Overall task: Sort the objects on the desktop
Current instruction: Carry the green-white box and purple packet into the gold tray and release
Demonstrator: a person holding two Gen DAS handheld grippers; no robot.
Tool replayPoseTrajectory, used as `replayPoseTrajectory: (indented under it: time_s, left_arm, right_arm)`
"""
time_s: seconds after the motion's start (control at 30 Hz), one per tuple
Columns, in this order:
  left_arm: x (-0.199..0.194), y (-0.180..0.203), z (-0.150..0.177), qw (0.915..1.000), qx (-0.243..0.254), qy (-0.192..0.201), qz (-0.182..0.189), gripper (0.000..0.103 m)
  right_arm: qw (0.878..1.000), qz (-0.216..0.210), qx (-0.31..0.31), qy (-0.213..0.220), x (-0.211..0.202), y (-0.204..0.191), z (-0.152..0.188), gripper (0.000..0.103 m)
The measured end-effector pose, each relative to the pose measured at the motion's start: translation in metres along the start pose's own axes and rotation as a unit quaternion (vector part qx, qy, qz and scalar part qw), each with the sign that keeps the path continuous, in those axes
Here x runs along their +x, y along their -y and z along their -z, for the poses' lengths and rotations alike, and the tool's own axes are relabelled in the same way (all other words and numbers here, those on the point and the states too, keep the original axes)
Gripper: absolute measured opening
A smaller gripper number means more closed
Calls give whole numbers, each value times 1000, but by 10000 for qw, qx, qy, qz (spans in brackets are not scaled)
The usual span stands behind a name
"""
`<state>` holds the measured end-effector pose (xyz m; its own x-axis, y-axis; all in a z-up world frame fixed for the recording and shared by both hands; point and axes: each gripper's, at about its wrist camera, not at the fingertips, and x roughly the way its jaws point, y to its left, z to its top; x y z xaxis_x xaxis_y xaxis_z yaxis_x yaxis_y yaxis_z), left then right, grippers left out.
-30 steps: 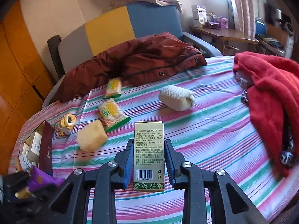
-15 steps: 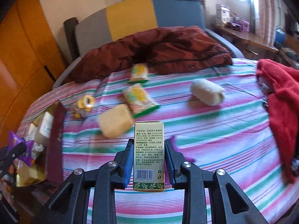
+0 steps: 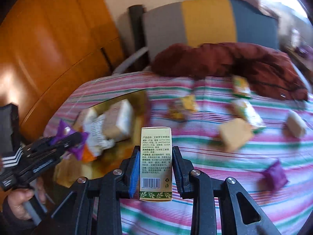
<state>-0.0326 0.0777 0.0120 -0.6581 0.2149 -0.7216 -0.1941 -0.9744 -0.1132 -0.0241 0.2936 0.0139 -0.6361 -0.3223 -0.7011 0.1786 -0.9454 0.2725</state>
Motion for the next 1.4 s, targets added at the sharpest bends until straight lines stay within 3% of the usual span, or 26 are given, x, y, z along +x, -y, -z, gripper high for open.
replayPoseTrajectory:
  time_s: [0.23, 0.47, 0.63, 0.87, 0.93, 1.0, 1.1, 1.2, 1.3, 1.4]
  left_arm:
    - [2, -24, 3, 9994, -208, -1, -288, 29]
    - [8, -44, 6, 9980, -476, -89, -412, 30]
    - [12, -54, 6, 9977, -623, -165, -230, 31]
    - [8, -65, 11, 9952, -923, -156, 281, 52]
    - [2, -70, 12, 9940, -1018, -91, 389, 52]
    - [-7, -76, 13, 9928, -1099, 58, 474, 53]
    - [-16, -86, 11, 9892, -1296, 274, 619, 53]
    - [-10, -92, 9, 9928, -1167, 197, 201, 51]
    - [-5, -106, 13, 9885, -1499, 109, -146, 43]
    - [-9, -105, 17, 9893, -1271, 201, -692, 42]
  right_arm:
    - [9988, -392, -216, -212, 28, -45, 0, 31]
    - [9974, -490, -259, -463, 53, -69, 3, 31]
    - [9967, -522, -278, -558, 64, -78, 3, 31]
    - [9946, -707, -151, -746, 74, -84, 10, 33]
    - [9944, -713, -172, -756, 75, -86, 10, 33]
    - [9940, -768, -160, -762, 75, -86, 12, 43]
    - [9933, -844, -98, -782, 74, -86, 15, 49]
    - [9929, -860, -63, -825, 75, -85, 20, 49]
    - [9926, -860, -87, -858, 75, -86, 24, 49]
    - [9925, -852, -140, -866, 73, -88, 28, 49]
